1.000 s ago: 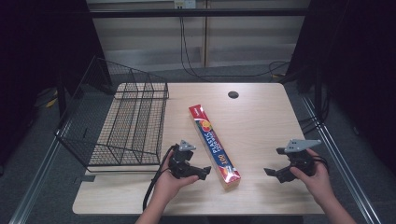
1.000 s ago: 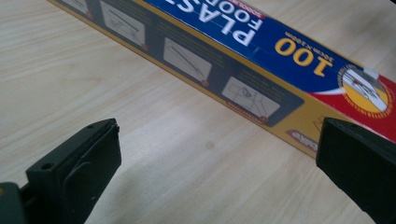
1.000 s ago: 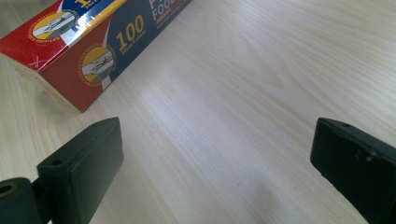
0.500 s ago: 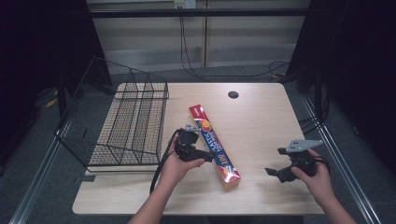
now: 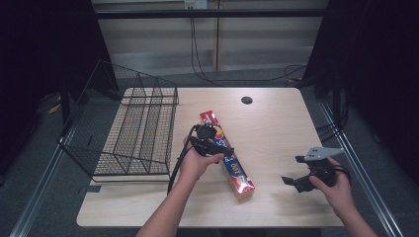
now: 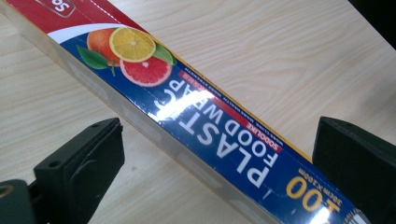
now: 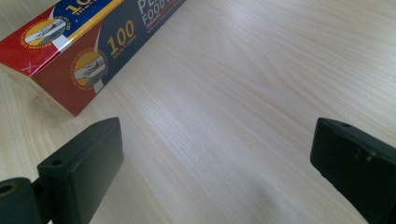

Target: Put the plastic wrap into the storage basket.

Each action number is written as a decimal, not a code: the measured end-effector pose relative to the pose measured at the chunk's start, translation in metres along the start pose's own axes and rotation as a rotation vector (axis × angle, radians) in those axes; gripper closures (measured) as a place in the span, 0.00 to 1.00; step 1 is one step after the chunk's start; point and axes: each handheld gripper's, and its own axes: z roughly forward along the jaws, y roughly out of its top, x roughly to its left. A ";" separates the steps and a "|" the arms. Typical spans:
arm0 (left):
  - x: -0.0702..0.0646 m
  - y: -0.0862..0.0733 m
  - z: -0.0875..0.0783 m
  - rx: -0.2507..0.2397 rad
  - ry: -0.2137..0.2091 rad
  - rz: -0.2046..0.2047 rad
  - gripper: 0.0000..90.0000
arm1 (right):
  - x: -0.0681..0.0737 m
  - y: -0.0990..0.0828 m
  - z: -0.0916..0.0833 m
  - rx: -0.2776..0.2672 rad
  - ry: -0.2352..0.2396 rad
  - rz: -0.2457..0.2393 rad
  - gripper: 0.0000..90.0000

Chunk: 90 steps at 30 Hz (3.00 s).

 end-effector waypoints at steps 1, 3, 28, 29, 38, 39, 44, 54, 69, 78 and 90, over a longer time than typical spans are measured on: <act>0.000 0.002 0.002 0.008 0.003 0.001 0.03 | 0.000 0.000 0.000 -0.004 0.002 0.002 0.03; 0.000 0.005 0.005 0.020 0.001 -0.004 0.03 | 0.000 0.000 -0.001 -0.004 -0.002 0.002 0.03; -0.008 0.005 0.039 0.080 0.091 -0.087 0.02 | 0.005 0.003 0.002 -0.013 0.002 -0.013 0.03; -0.009 0.004 0.040 0.072 0.096 -0.089 0.02 | 0.005 0.003 0.002 -0.013 -0.001 -0.013 0.03; -0.007 -0.002 0.049 0.095 0.081 -0.108 0.01 | 0.003 0.003 0.001 -0.018 -0.005 -0.005 0.03; -0.006 -0.002 0.049 0.102 0.072 -0.112 0.01 | 0.003 0.003 0.001 -0.017 -0.009 -0.003 0.03; -0.004 -0.001 0.049 0.121 0.054 -0.143 0.04 | 0.003 0.002 0.002 -0.011 -0.012 -0.003 0.03; 0.003 0.003 0.041 0.197 0.038 -0.159 0.12 | 0.002 0.001 0.001 -0.010 -0.020 -0.001 0.03; 0.020 0.009 0.015 0.307 0.121 -0.116 0.37 | 0.000 0.001 -0.002 -0.023 -0.041 0.012 0.03; 0.023 0.011 0.012 0.327 0.155 -0.039 0.38 | 0.002 0.002 -0.002 -0.023 -0.049 0.005 0.04; 0.021 0.016 0.014 0.356 0.177 -0.012 0.36 | 0.002 0.002 -0.002 -0.027 -0.051 0.013 0.04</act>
